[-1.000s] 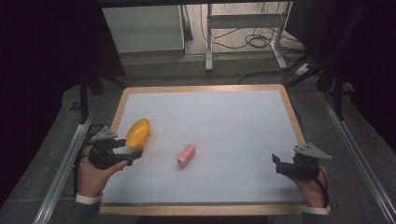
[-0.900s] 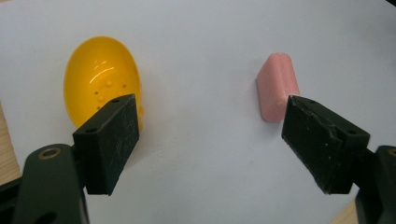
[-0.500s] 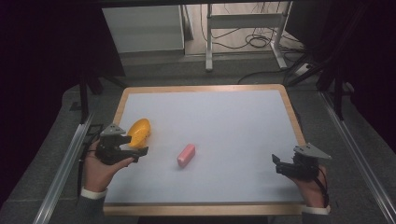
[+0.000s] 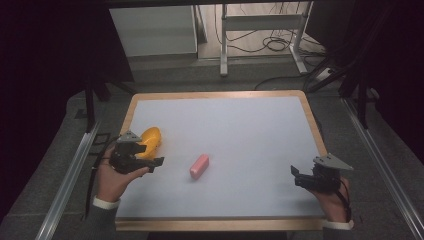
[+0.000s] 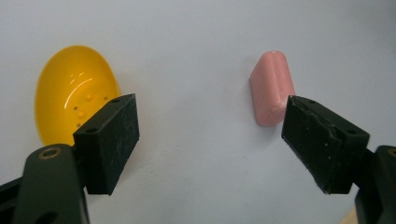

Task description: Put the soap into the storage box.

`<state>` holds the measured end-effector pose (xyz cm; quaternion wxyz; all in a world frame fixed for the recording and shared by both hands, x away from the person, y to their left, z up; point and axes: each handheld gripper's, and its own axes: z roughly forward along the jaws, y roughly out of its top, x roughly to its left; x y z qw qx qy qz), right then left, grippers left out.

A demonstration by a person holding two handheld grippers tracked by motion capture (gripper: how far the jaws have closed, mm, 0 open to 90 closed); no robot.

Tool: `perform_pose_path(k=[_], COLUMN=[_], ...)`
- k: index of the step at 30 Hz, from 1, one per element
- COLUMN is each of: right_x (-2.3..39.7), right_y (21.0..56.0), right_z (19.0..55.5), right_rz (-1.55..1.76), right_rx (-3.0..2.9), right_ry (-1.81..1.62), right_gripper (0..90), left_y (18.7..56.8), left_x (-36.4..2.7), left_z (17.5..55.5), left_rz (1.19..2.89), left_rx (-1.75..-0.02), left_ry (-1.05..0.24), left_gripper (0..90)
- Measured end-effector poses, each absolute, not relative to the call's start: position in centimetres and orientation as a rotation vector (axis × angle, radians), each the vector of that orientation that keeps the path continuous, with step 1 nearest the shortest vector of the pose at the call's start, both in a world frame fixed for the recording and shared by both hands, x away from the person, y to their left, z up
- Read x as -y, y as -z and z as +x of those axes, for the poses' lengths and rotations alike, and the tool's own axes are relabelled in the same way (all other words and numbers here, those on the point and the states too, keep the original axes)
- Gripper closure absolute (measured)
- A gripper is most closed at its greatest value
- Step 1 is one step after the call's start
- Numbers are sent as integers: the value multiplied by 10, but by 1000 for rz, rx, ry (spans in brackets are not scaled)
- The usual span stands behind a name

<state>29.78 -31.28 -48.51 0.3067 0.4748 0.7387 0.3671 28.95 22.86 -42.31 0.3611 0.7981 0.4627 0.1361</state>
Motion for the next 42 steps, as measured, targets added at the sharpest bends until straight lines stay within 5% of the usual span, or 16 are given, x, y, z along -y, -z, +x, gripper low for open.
perform_pose_path(k=[42], right_x=[315], right_y=[487], right_z=[298], right_rz=[1250], right_rx=[-1951], right_ry=[-955], right_gripper=[78], left_y=[435], left_x=[-162], left_z=[324], left_rz=[2239], left_rx=[-1136], left_ry=[-284], left_gripper=[187])
